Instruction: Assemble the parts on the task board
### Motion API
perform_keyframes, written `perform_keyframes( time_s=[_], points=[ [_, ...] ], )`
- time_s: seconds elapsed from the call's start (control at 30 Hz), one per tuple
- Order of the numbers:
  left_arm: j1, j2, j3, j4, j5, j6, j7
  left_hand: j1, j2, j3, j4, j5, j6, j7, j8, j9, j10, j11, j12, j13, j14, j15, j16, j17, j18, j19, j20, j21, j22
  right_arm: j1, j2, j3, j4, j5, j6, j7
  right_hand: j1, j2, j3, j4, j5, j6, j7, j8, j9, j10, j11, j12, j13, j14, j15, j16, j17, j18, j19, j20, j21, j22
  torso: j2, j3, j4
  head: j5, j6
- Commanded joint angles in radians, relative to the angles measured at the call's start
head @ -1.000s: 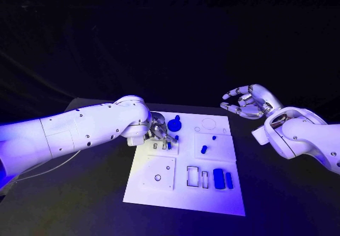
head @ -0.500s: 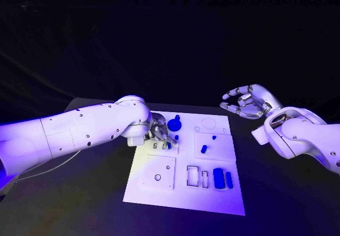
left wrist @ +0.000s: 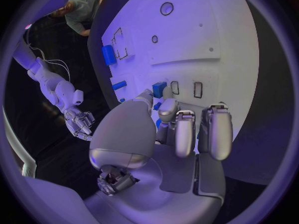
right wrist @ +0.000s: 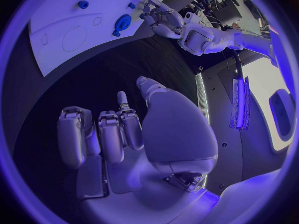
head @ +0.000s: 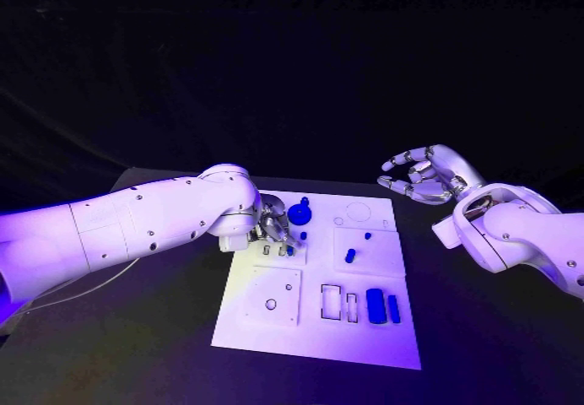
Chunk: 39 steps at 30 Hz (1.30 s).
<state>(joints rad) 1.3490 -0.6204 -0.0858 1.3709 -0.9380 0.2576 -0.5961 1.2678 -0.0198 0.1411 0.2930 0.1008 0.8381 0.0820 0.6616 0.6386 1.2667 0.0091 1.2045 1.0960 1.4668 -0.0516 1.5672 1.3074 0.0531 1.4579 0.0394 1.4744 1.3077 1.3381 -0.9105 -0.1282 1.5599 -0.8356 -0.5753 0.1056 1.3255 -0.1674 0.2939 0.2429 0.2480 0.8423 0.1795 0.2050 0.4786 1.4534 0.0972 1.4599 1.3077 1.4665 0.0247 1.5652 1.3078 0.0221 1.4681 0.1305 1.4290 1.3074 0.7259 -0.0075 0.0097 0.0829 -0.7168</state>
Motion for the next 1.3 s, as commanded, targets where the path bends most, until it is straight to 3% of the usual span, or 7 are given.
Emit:
perform_keyframes(
  time_s=[0.03, 0.4, 0.43, 0.53, 0.67, 0.93, 1.3],
  points=[
    [0.0, 0.002, 0.0, 0.003, 0.03, 0.02, 0.008, 0.02, -0.006, 0.04, -0.001, -0.001, 0.0, -0.008, -0.006, 0.001, 0.001, -0.007, -0.001, -0.001, 0.104, -0.006, 0.004, 0.263, -0.007, 0.007, -0.001, 0.006, 0.041, -0.001, 0.001, 0.0, 0.0, -0.01, 0.013, 0.002, 0.0, -0.002, 0.002, 0.005, 0.006, -0.003, -0.004, 0.006, 0.001, -0.002, -0.005, 0.003, 0.133, 0.103, -0.004, 0.004, 0.258, 0.019, 0.004, -0.005, -0.006, 0.139, 0.0, -0.0001, 0.0, -0.001, -0.001],
    [0.0, -0.006, 0.0, 0.007, 0.108, 0.021, 0.012, 0.068, -0.071, 0.32, -0.017, -0.004, 0.001, -0.012, -0.002, 0.017, 0.009, -0.012, 0.008, 0.012, 0.104, -0.011, 0.004, 0.263, -0.007, 0.007, -0.005, 0.008, 0.045, -0.001, 0.0, 0.0, 0.0, -0.01, 0.014, 0.003, 0.0, -0.002, 0.002, 0.005, 0.008, -0.003, -0.004, 0.007, 0.001, -0.002, -0.005, 0.003, 0.133, 0.103, -0.004, 0.004, 0.258, 0.019, 0.004, -0.006, -0.006, 0.14, 0.0, -0.0011, 0.0002, -0.001, 0.0],
    [0.0, -0.007, 0.0, 0.008, 0.115, 0.02, 0.013, 0.069, -0.089, 0.386, -0.022, -0.009, -0.002, -0.005, 0.006, 0.027, 0.011, -0.012, 0.009, 0.013, 0.104, -0.012, 0.004, 0.263, -0.007, 0.007, -0.009, 0.007, 0.045, -0.001, 0.0, 0.0, 0.0, -0.01, 0.014, 0.003, 0.0, -0.002, 0.002, 0.005, 0.008, -0.003, -0.004, 0.007, 0.001, -0.002, -0.005, 0.003, 0.133, 0.103, -0.004, 0.004, 0.258, 0.019, 0.004, -0.006, -0.006, 0.14, 0.0, -0.001, 0.0, -0.001, 0.0],
    [0.0, -0.013, 0.001, 0.012, 0.146, 0.01, 0.015, 0.073, -0.098, 0.446, -0.041, -0.007, -0.006, -0.011, 0.016, 0.04, 0.017, -0.014, 0.014, 0.02, 0.104, -0.012, 0.004, 0.263, -0.007, 0.007, -0.008, 0.007, 0.046, -0.002, 0.0, 0.0, -0.001, -0.01, 0.014, 0.003, 0.0, -0.002, 0.002, 0.005, 0.008, -0.003, -0.004, 0.007, 0.001, -0.002, -0.005, 0.003, 0.133, 0.103, -0.004, 0.004, 0.258, 0.019, 0.004, -0.006, -0.006, 0.14, 0.001, -0.0007, 0.0, -0.001, 0.0],
    [0.0, -0.023, 0.002, 0.019, 0.184, -0.007, 0.017, 0.026, -0.126, 0.6, -0.099, -0.01, -0.021, -0.013, 0.058, 0.092, 0.035, -0.014, 0.029, 0.036, 0.104, -0.012, 0.004, 0.263, -0.008, 0.008, -0.007, 0.008, 0.048, -0.002, -0.001, 0.0, -0.001, -0.01, 0.014, 0.004, 0.001, -0.002, 0.003, 0.005, 0.009, -0.003, -0.004, 0.007, 0.001, -0.001, -0.005, 0.004, 0.134, 0.103, -0.005, 0.004, 0.258, 0.019, 0.004, -0.006, -0.006, 0.139, 0.0, -0.0004, 0.0002, -0.002, -0.001],
    [0.0, -0.053, 0.008, 0.051, 0.203, -0.052, 0.028, 0.0, -0.133, 0.65, -0.135, -0.013, -0.026, -0.013, 0.071, 0.112, 0.044, -0.014, 0.039, 0.047, 0.104, -0.012, 0.004, 0.263, -0.008, 0.009, -0.007, 0.008, 0.05, -0.002, -0.004, 0.0, -0.004, -0.01, 0.013, 0.004, 0.001, -0.002, 0.003, 0.005, 0.009, -0.003, -0.004, 0.007, 0.001, -0.001, -0.005, 0.004, 0.134, 0.103, -0.005, 0.004, 0.258, 0.019, 0.004, -0.006, -0.006, 0.139, 0.0, 0.0008, 0.003, -0.001, 0.0],
    [-0.013, -0.097, 0.007, 0.101, 0.025, -0.119, 0.073, -0.011, -0.165, 0.715, -0.189, -0.008, -0.021, -0.012, 0.081, 0.13, 0.056, -0.015, 0.048, 0.057, 0.104, -0.013, 0.004, 0.263, -0.009, 0.01, -0.007, 0.009, 0.054, -0.003, -0.009, 0.0, -0.005, -0.01, 0.01, 0.005, 0.0, -0.002, 0.002, 0.006, 0.01, -0.003, -0.004, 0.008, 0.001, -0.002, -0.005, 0.003, 0.133, 0.103, -0.005, 0.004, 0.258, 0.019, 0.004, -0.006, -0.007, 0.139, -0.001, 0.0006, 0.0027, -0.001, 0.0]
  ],
)
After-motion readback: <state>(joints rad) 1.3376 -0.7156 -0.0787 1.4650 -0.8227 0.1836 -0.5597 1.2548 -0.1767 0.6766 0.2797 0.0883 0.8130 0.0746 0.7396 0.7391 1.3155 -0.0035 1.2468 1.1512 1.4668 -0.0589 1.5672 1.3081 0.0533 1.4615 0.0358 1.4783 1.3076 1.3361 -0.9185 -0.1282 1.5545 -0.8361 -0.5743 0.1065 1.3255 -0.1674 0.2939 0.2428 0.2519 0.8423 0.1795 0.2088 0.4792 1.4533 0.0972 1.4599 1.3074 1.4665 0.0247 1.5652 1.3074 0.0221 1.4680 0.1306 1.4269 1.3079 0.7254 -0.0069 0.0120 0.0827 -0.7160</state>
